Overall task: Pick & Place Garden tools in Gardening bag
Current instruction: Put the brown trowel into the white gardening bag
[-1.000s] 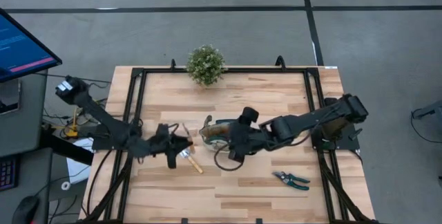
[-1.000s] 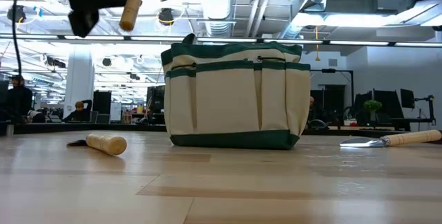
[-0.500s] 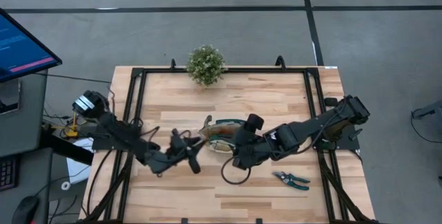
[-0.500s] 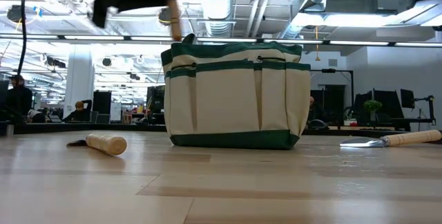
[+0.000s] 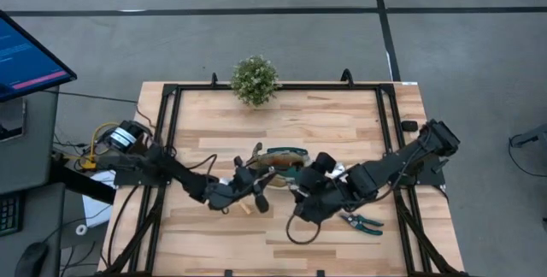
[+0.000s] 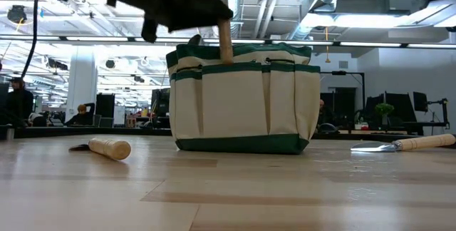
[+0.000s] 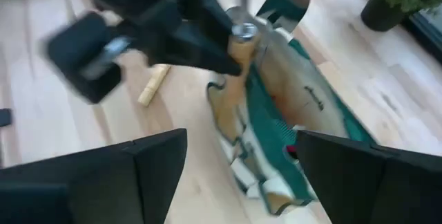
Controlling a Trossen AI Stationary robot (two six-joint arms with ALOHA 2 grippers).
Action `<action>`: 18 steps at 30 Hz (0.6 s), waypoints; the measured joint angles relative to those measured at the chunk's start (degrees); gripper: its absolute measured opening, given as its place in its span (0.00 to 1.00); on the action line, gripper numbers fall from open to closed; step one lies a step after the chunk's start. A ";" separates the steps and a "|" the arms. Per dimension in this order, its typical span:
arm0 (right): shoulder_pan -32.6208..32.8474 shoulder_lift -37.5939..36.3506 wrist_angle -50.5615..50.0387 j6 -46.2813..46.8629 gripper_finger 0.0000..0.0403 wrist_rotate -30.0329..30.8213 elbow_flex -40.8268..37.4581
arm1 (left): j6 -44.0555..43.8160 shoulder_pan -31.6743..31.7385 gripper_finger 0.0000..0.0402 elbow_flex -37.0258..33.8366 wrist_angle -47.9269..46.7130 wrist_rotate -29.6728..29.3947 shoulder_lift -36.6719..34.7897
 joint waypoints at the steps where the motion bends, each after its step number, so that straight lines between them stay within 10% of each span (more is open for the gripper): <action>1: 0.51 0.00 -0.26 0.74 0.66 0.00 0.00 | -0.02 0.46 0.17 0.00 0.06 0.02 0.54; 18: 4.56 0.00 -4.53 9.50 0.66 3.26 0.00 | -2.24 -0.20 0.17 -0.03 0.68 -0.10 4.75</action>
